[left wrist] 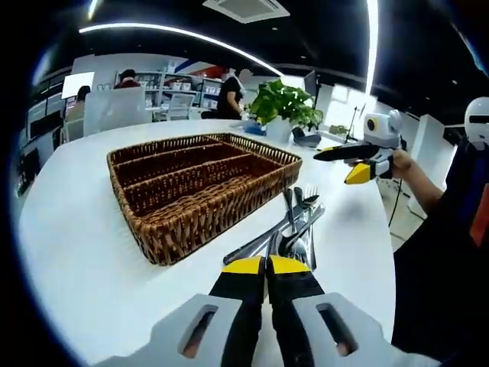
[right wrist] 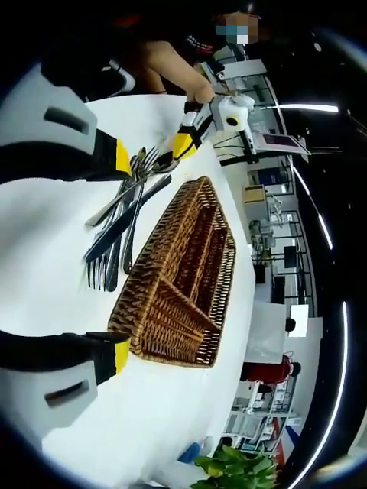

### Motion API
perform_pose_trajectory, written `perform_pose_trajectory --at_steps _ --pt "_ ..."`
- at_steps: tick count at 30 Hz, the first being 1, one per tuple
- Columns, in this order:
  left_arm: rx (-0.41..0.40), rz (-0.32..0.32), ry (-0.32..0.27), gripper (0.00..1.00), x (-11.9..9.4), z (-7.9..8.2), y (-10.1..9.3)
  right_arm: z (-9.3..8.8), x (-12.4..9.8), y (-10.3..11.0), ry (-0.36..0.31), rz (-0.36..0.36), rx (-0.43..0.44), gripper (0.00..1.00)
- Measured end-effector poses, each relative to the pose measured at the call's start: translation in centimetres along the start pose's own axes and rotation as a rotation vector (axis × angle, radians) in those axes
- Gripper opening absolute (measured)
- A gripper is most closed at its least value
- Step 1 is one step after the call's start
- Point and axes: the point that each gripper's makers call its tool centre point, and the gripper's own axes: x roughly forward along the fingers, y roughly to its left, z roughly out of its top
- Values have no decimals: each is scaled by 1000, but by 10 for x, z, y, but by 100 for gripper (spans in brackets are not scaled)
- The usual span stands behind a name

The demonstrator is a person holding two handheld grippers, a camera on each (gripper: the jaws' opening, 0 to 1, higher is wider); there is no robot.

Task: Arrange the knives, forks, and spoons in their matching storage slots by inserting each utensil handle-first until every utensil is classified and aligned in the correct compartment

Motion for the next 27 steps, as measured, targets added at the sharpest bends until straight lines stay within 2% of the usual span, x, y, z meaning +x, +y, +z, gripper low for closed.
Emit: perform_pose_trajectory --at_steps 11,19,27 --pt "11 49 -54 0 -12 16 3 3 -2 0 -5 -2 -6 83" --pt "8 45 -89 0 -15 29 3 7 -4 0 -14 -4 -15 83" --pt "18 52 -146 0 -16 56 1 19 -7 -1 -47 -9 -18 84"
